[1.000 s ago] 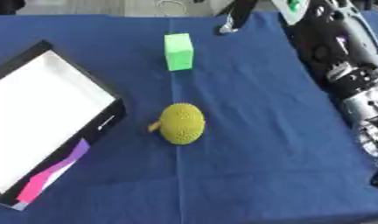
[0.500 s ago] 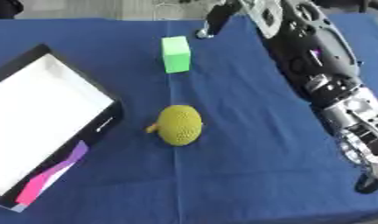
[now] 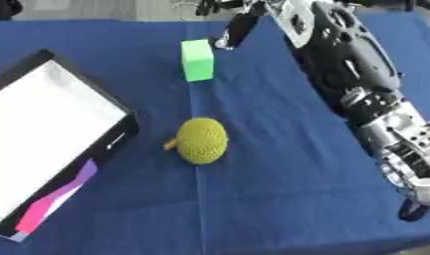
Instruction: Pick up objects on the table and place them in the box.
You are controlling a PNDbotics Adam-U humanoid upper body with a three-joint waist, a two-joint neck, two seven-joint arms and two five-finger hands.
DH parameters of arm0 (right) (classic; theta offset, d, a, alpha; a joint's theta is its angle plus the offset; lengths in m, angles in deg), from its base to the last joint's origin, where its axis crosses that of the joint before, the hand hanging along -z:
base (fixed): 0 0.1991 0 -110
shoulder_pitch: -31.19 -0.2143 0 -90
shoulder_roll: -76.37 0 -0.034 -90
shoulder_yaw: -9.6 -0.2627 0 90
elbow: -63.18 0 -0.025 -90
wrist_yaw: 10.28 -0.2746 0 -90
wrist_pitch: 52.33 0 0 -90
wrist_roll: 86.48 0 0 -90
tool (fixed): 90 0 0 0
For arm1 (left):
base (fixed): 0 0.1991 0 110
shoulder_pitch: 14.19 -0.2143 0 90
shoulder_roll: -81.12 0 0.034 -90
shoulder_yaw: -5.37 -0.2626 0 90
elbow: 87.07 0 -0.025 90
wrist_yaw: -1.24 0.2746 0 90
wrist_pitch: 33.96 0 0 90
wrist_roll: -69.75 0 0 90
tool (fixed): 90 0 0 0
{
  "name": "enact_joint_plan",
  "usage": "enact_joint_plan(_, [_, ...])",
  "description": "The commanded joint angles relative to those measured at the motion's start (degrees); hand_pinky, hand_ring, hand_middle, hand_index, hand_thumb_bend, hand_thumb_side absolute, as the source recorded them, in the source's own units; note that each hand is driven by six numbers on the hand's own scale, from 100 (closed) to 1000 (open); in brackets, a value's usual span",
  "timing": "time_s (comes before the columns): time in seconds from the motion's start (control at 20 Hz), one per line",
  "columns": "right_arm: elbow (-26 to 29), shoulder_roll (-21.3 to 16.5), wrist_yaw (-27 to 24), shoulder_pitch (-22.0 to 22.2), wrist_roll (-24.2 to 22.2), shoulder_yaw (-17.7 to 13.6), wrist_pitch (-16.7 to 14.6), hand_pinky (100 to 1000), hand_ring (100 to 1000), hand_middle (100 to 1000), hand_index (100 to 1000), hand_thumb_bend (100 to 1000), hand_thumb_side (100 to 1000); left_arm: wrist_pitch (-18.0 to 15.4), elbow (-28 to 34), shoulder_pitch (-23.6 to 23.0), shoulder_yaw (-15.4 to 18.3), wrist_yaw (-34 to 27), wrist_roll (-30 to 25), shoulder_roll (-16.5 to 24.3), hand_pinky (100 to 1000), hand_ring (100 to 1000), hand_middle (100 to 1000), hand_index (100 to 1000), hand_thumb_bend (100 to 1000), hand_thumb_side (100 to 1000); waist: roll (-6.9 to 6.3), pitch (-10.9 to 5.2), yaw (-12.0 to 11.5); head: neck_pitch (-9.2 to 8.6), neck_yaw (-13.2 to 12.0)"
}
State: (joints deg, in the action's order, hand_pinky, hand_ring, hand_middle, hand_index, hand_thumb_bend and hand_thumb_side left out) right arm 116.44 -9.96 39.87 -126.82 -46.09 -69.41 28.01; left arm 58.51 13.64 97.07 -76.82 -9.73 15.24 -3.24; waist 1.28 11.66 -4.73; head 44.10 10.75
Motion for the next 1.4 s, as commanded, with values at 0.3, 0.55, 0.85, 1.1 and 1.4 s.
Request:
enact_joint_plan(0.3, [6.92, -2.07, -5.84, -2.23, -2.35, 0.96, 0.06, 948, 953, 917, 964, 115, 248, -0.19, 0.65, 0.36, 1.9, 0.28, 2.26, 1.32, 769, 802, 680, 831, 687, 571, -0.17, -2.38, -0.04, -0.35, 0.87])
enact_joint_plan(0.55, [9.14, -2.34, -7.79, -2.08, -2.36, 3.21, -2.37, 949, 958, 924, 971, 100, 498, -0.06, -0.8, 0.16, 3.3, -0.26, 3.97, 1.31, 768, 800, 675, 829, 691, 571, -0.02, -2.59, -0.05, 0.0, 1.26])
enact_joint_plan(0.85, [8.81, -1.68, -8.77, -0.75, -2.36, 5.72, -6.53, 950, 954, 920, 969, 100, 578, -0.42, -3.26, -0.06, 4.65, -1.38, 4.94, 2.33, 767, 798, 670, 828, 696, 569, 0.08, -2.61, 0.06, 0.01, 1.39])
enact_joint_plan(1.1, [8.49, -1.06, -8.22, 0.68, -2.36, 6.16, -7.64, 950, 952, 918, 968, 100, 584, -0.7, -4.6, -0.29, 5.02, -1.77, 5.09, 2.87, 766, 798, 668, 828, 696, 570, 0.21, -2.69, 0.28, 0.01, 1.0])
enact_joint_plan(1.4, [8.19, -0.81, -8.43, 1.65, -2.36, 6.21, -7.77, 950, 951, 921, 970, 100, 606, -0.74, -5.27, -0.36, 5.03, -1.82, 4.83, 2.93, 766, 797, 666, 828, 697, 570, 0.27, -2.56, 0.29, 0.01, 0.84])
